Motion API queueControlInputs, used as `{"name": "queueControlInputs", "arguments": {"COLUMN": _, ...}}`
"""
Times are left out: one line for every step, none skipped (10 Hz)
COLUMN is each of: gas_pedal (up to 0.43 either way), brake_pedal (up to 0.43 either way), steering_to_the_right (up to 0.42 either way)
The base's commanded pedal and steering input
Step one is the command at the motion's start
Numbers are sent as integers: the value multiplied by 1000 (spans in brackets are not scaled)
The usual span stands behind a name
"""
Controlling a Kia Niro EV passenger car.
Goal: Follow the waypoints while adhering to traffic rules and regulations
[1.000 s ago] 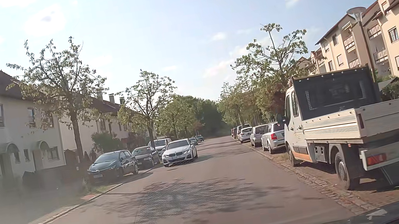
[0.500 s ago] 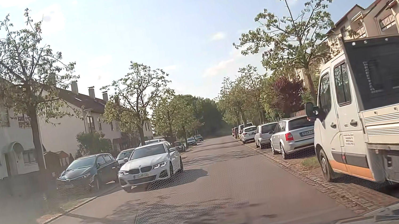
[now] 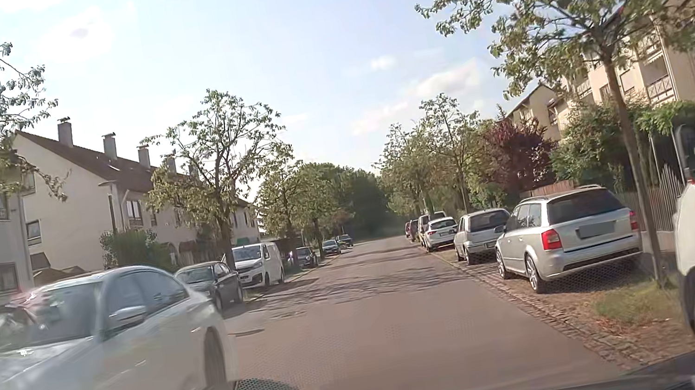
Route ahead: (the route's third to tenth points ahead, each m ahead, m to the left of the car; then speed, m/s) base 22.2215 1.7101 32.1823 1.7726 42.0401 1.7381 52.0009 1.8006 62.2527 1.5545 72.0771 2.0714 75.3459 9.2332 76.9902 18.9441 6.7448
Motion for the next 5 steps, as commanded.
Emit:
{"name": "queueControlInputs", "arguments": {"gas_pedal": 59, "brake_pedal": 12, "steering_to_the_right": -1}}
{"name": "queueControlInputs", "arguments": {"gas_pedal": 67, "brake_pedal": 12, "steering_to_the_right": -1}}
{"name": "queueControlInputs", "arguments": {"gas_pedal": 67, "brake_pedal": 12, "steering_to_the_right": -1}}
{"name": "queueControlInputs", "arguments": {"gas_pedal": 67, "brake_pedal": 12, "steering_to_the_right": -1}}
{"name": "queueControlInputs", "arguments": {"gas_pedal": 67, "brake_pedal": 12, "steering_to_the_right": -1}}
